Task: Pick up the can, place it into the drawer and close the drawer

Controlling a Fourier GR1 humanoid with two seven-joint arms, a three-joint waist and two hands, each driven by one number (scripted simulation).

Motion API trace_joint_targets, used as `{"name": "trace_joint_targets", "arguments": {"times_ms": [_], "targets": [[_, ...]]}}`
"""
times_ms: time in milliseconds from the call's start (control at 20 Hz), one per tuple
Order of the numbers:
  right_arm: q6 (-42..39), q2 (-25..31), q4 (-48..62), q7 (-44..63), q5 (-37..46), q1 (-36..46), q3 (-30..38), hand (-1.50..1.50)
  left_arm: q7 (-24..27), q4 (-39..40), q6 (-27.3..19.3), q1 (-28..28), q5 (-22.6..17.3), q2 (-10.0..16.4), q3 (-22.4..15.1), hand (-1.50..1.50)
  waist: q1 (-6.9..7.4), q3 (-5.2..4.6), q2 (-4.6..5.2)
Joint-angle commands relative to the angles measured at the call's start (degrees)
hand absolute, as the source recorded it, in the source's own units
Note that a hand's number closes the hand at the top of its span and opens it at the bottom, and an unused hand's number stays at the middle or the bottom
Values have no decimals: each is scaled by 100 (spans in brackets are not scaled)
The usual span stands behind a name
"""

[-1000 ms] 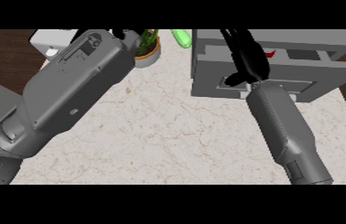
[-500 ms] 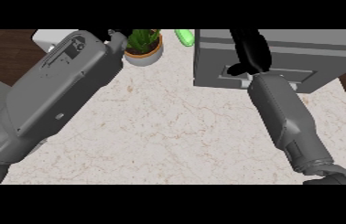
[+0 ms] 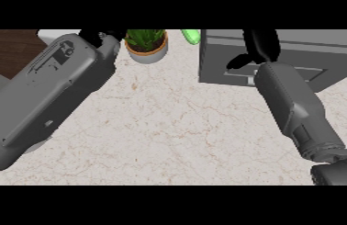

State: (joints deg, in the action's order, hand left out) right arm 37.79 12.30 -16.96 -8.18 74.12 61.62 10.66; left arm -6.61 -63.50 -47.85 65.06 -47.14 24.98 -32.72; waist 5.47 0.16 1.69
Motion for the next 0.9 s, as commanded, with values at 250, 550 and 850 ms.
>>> {"name": "trace_joint_targets", "arguments": {"times_ms": [250,550,850], "targets": [[131,237,462,275,78,619,125,-150,-200,-422,-26,-219,112,146,-40,-150,111,-3,31],[-756,-16,568,-681,-739,1021,756,-150,-290,-586,-47,-238,122,227,35,-150,159,10,53],[-1260,-287,481,-1194,-2080,1090,2013,-150,-405,-770,-172,-302,173,220,-67,-150,113,32,-7]]}}
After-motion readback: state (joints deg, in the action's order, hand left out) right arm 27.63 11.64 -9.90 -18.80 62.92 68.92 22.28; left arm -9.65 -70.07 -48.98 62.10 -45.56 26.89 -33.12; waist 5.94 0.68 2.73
